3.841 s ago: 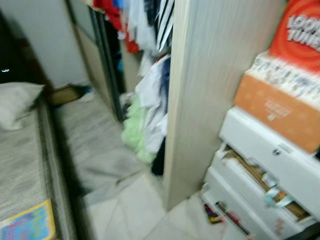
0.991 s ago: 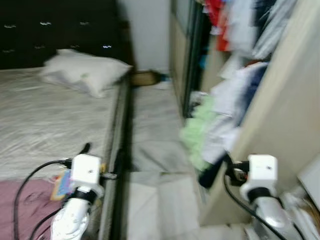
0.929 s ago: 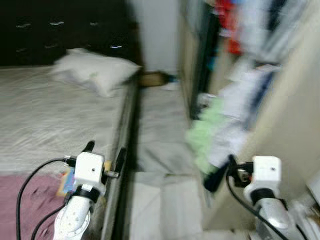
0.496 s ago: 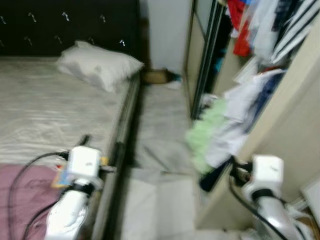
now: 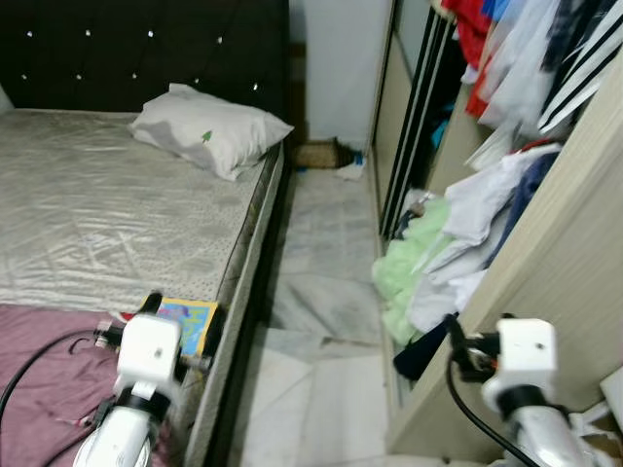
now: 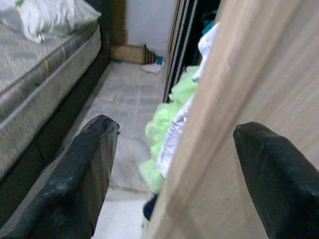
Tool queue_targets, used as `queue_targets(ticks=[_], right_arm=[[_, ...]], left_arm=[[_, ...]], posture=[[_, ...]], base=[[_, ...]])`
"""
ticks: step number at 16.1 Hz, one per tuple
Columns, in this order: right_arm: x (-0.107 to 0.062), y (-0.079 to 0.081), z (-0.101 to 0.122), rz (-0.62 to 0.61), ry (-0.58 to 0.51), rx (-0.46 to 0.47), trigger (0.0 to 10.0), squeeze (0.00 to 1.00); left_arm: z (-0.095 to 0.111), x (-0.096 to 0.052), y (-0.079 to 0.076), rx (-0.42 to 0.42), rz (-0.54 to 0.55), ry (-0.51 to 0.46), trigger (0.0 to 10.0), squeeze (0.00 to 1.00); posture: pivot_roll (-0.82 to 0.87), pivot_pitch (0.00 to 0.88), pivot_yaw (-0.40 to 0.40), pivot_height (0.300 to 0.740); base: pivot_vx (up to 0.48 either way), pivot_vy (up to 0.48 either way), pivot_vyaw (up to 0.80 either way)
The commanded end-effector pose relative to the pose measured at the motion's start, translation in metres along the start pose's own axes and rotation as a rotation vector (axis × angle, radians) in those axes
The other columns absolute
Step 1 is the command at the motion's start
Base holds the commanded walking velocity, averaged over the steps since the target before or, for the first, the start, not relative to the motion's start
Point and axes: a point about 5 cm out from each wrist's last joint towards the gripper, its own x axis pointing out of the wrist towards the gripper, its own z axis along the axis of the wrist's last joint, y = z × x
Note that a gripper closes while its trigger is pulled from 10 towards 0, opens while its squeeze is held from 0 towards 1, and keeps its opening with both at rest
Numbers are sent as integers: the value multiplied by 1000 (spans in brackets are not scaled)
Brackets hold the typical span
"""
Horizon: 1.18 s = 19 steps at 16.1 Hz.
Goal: Clean up the room
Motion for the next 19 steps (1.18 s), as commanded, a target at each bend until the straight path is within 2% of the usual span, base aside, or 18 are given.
queue_targets(ticks=[1,2,5,10,13,14,16,19], right_arm=[[-3,-1,6,13,-27,-15,10000,0],[-10,-3,4,26,-21,-36,10000,0],[-12,-5,2,35,-18,-42,10000,0],[-2,2,5,83,-40,-34,10000,0],[-1,2,3,91,-32,-30,10000,0],[1,2,1,93,-29,-33,10000,0],[5,4,2,97,-36,-46,10000,0],[16,9,10,109,-69,-33,10000,0]], left_arm=[[8,-2,3,17,3,-27,10000,0],[5,-11,4,31,9,-15,10000,0],[6,-15,12,73,79,-18,10000,0],[0,-20,39,170,284,36,10000,0],[-1,-28,39,176,296,55,10000,0],[-7,-31,41,165,334,92,10000,0],[-9,-25,49,174,370,90,10000,0],[-3,-8,51,172,361,48,10000,0]], posture=[[-116,1,-4,740],[-116,3,-5,740],[-117,5,-5,740],[-101,7,-12,740],[-91,9,-15,740],[-90,9,-16,740],[-91,6,-20,740],[-93,0,-18,740]], base=[[0,0,0],[0,0,0],[0,0,0],[0,0,119],[0,0,502],[0,0,419],[0,0,766],[0,0,767]])
